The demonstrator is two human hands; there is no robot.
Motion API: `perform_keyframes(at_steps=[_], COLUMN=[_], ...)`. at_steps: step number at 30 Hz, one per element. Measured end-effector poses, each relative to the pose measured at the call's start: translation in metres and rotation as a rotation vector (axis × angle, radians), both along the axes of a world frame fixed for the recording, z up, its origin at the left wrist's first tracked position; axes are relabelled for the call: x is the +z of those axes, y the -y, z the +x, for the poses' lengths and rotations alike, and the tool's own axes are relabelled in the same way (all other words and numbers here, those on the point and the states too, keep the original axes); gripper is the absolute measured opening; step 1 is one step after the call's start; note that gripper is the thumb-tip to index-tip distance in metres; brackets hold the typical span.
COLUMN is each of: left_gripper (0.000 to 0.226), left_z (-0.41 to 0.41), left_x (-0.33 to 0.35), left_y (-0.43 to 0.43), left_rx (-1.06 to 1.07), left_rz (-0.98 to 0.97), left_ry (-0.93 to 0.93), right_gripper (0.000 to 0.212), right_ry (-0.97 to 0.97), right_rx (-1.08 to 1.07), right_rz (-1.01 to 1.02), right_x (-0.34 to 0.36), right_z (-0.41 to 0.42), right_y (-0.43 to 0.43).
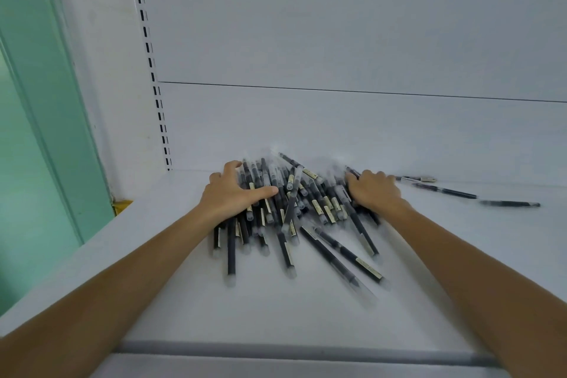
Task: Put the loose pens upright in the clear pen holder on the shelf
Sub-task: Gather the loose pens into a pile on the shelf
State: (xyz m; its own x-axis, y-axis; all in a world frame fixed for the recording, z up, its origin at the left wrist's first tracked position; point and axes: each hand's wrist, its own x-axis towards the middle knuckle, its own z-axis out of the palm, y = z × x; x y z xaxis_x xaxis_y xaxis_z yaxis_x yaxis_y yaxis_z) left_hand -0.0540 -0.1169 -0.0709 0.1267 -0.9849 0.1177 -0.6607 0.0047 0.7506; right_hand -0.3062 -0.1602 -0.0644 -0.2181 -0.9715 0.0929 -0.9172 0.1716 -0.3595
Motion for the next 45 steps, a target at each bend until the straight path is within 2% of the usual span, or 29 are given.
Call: perform_keyframes(at_steps=[5,10,13,15,18,20,24,29,30,32,34,36,38,41,42,43,45], left_gripper=[0.099,0.101,0.1,0.1,0.099,0.098,0.094,0.118,0.116,0.098,0.081,0.081,0.082,0.082,0.082,0.082,0.08], left_z=[-0.001,-0.002,-0.002,-0.003,-0.004,-0.003,-0.006,-0.005,-0.004,-0.004,-0.006,-0.005,-0.002,0.003,0.003,0.002,0.002], left_x=[-0.001,-0.002,-0.001,-0.002,-0.004,-0.004,-0.002,0.0,0.0,0.001,-0.001,-0.002,-0.001,0.0,0.0,0.0,0.002], left_y=[-0.003,-0.005,-0.006,-0.006,-0.005,-0.005,-0.005,-0.004,-0.004,-0.005,-0.002,0.0,0.002,0.007,0.007,0.007,0.007], left_rx=[0.011,0.02,0.021,0.038,0.056,0.042,0.039,0.062,0.055,0.052,0.053,0.056,0.04,0.011,0.006,0.003,-0.002], left_rz=[-0.019,-0.036,-0.036,-0.043,-0.06,-0.051,-0.066,-0.099,-0.088,-0.069,-0.062,-0.053,-0.045,-0.022,-0.018,-0.019,-0.028], left_ry=[-0.026,-0.042,-0.056,-0.066,-0.089,-0.099,-0.152,-0.235,-0.226,-0.197,-0.155,-0.13,-0.116,-0.11,-0.108,-0.106,-0.103], right_gripper=[0.081,0.09,0.08,0.063,0.033,0.024,0.025,0.03,0.029,0.02,0.041,0.054,0.048,0.019,0.016,0.023,0.042], right_ry=[0.233,0.448,0.475,0.477,0.371,0.375,0.415,0.396,0.41,0.444,0.515,0.541,0.494,0.273,0.135,-0.01,-0.175], right_rx=[0.095,0.204,0.225,0.266,0.33,0.337,0.343,0.36,0.369,0.401,0.439,0.473,0.473,0.407,0.382,0.369,0.377], right_rz=[0.099,0.131,0.015,-0.016,-0.058,-0.077,-0.076,-0.032,-0.01,0.012,-0.044,-0.103,-0.174,-0.291,-0.261,-0.178,0.107], right_x=[0.021,0.031,0.037,0.039,0.042,0.047,0.059,0.057,0.057,0.055,0.052,0.05,0.05,0.055,0.058,0.061,0.065], right_z=[0.023,0.044,0.057,0.065,0.081,0.093,0.121,0.149,0.148,0.141,0.13,0.117,0.099,0.066,0.055,0.046,0.042], right_y=[-0.001,-0.007,-0.008,-0.008,-0.013,-0.015,-0.021,-0.028,-0.03,-0.034,-0.036,-0.038,-0.04,-0.049,-0.056,-0.067,-0.095])
